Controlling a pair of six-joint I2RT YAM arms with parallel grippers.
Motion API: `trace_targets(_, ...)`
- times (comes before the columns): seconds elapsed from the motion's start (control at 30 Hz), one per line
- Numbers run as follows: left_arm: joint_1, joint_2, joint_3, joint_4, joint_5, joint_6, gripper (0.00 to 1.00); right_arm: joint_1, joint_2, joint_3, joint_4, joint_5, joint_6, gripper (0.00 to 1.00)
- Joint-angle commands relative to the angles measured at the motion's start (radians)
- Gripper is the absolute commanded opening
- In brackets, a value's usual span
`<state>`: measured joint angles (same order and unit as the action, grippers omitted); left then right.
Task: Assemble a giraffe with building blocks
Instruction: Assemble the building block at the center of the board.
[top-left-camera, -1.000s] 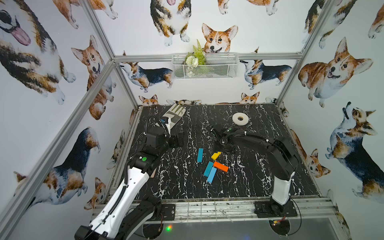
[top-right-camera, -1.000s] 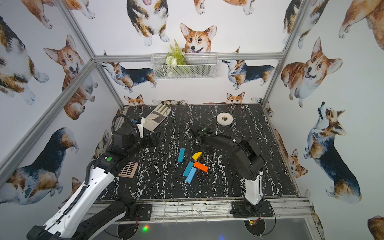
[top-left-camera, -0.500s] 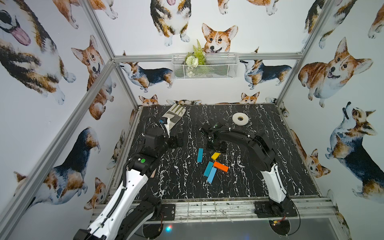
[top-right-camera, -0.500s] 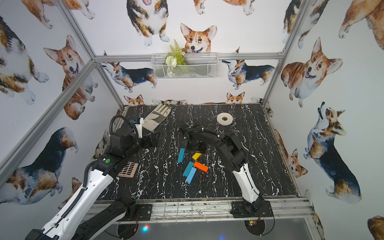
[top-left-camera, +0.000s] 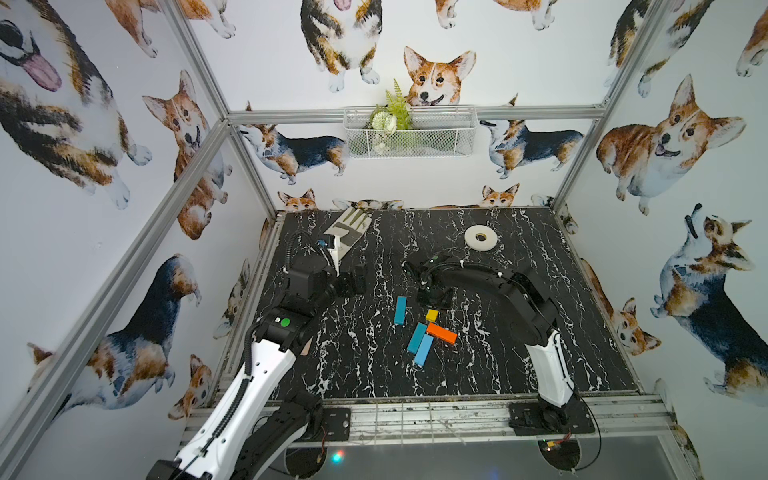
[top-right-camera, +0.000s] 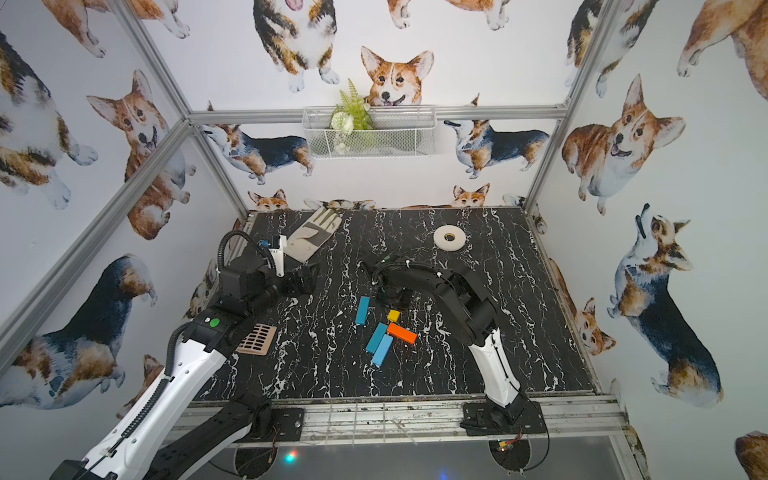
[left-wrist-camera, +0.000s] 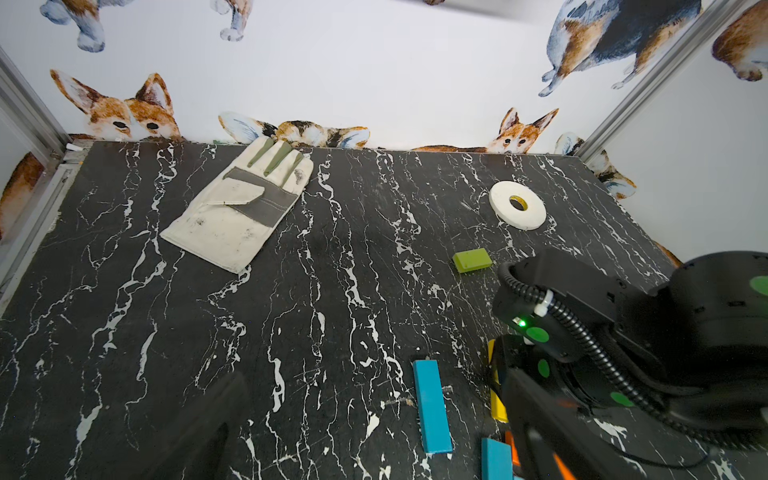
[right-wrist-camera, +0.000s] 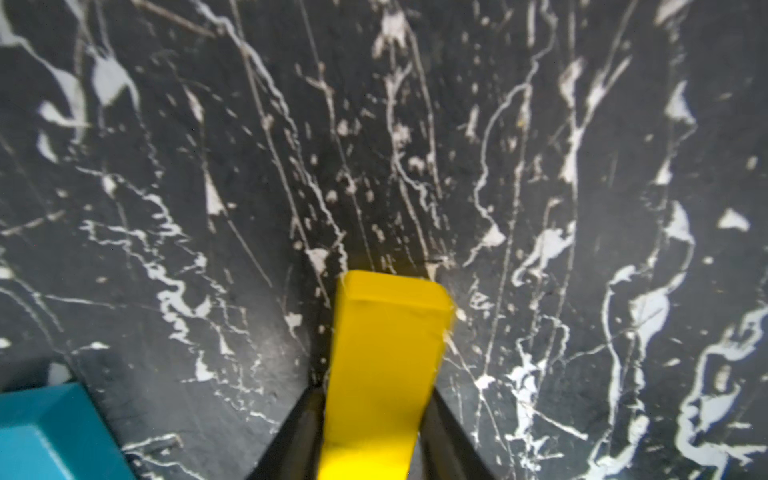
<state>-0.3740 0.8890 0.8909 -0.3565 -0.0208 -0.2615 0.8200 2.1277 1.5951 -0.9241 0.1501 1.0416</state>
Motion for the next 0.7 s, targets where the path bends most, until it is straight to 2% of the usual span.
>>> trace_targets(0.0, 0.001, 0.002, 0.0, 0.019, 0.008, -0.01, 1.0, -0.005, -0.04, -0.047, 0.024, 0.025, 0.008, 0.37)
trace_targets(0.23, 0.001, 0.006, -0.001, 0.019, 0.009, -0.009, 1.0, -0.035, -0.084, -0.102, 0.064, 0.019, -0.184, 0.4)
trace_targets(0.33, 0.0, 0.007, 0.0, 0.02, 0.008, -0.009, 1.0, -0.056, -0.089, -0.113, 0.072, -0.006, -0.24, 0.49)
trace_targets(0.4, 0.0, 0.01, 0.0, 0.021, 0.008, -0.01, 1.0, -0.069, -0.092, -0.12, 0.084, -0.022, -0.266, 0.59)
trace_targets(0.47, 0.001, 0.011, 0.0, 0.022, 0.009, -0.01, 1.0, -0.081, -0.093, -0.127, 0.093, -0.035, -0.278, 0.62)
trace_targets(0.57, 0.001, 0.013, 0.002, 0.022, 0.01, -0.009, 1.0, -0.097, -0.101, -0.142, 0.126, -0.06, -0.29, 0.6)
trace_targets(0.67, 0.001, 0.015, 0.001, 0.021, 0.009, -0.01, 1.0, -0.102, -0.101, -0.141, 0.149, -0.072, -0.299, 0.53)
